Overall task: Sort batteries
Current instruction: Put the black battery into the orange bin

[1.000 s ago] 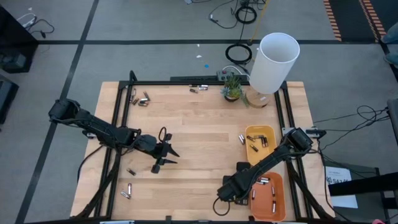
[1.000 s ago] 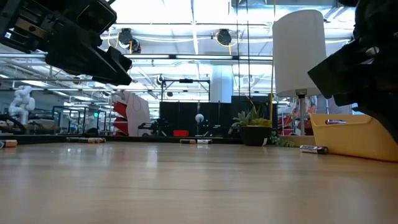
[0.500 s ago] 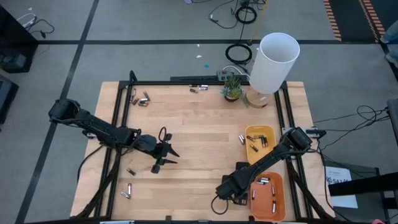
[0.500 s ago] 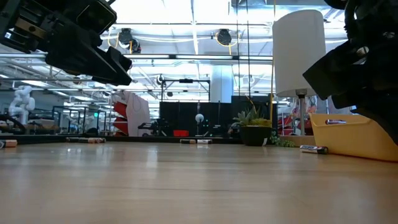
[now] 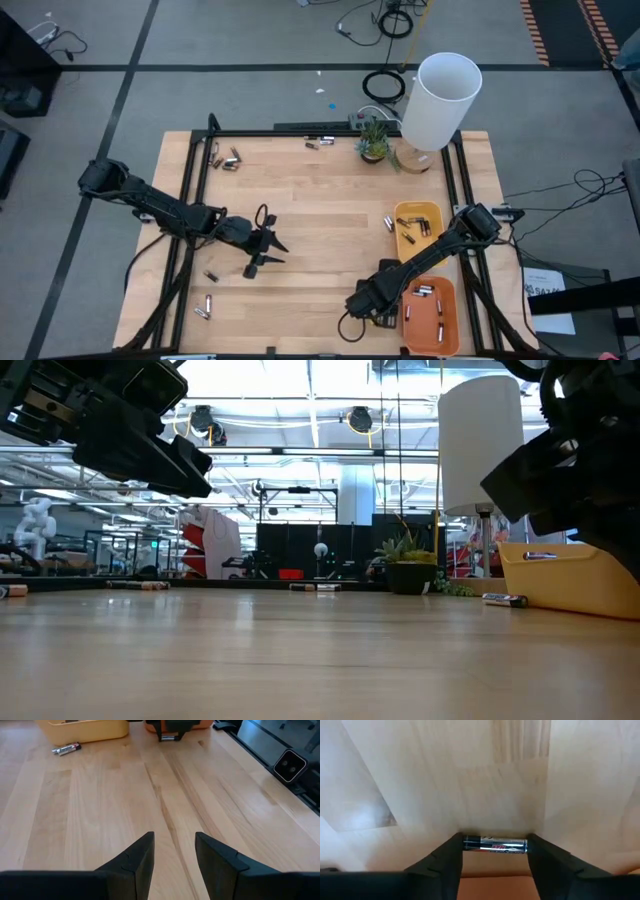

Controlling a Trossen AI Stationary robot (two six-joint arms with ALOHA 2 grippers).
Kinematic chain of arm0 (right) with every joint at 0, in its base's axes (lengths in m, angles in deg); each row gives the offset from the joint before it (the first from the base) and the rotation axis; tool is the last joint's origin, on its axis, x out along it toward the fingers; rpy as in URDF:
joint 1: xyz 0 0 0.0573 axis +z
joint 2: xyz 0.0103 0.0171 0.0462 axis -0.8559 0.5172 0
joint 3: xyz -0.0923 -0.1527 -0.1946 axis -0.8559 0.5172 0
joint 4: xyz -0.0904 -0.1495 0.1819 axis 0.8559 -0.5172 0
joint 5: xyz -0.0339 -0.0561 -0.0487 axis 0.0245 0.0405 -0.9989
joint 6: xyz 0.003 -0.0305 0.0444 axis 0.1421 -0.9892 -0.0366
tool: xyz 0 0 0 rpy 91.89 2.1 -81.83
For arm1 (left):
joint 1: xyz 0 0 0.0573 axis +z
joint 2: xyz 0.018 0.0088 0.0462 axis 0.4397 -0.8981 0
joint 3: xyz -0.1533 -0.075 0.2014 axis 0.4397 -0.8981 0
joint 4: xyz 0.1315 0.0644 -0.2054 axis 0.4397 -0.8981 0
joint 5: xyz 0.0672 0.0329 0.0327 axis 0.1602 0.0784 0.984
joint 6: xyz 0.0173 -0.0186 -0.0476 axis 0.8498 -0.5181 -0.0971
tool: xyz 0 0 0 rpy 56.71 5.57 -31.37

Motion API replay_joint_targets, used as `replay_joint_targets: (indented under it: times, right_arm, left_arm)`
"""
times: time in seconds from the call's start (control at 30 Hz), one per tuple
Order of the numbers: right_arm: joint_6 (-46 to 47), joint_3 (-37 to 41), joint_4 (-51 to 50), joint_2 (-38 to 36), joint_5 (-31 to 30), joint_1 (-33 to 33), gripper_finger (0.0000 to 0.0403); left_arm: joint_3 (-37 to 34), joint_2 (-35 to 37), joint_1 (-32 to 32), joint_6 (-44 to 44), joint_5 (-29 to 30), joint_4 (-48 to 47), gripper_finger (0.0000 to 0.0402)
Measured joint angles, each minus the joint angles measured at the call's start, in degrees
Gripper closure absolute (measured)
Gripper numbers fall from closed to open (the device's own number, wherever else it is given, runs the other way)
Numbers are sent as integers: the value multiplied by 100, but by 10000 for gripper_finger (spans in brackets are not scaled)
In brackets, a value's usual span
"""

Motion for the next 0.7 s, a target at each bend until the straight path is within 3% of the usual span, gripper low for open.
replay_joint_targets:
  times: [0.13,0.4,0.7]
  right_arm:
    - [15,-3,2,0,140,-10,241]
    - [93,-407,-209,-10,71,-13,233]
    - [92,-1441,-1573,-15,-507,-13,233]
  left_arm:
    - [0,0,0,0,0,0,249]
    - [0,0,0,0,0,0,249]
    - [0,0,0,-2,0,-2,249]
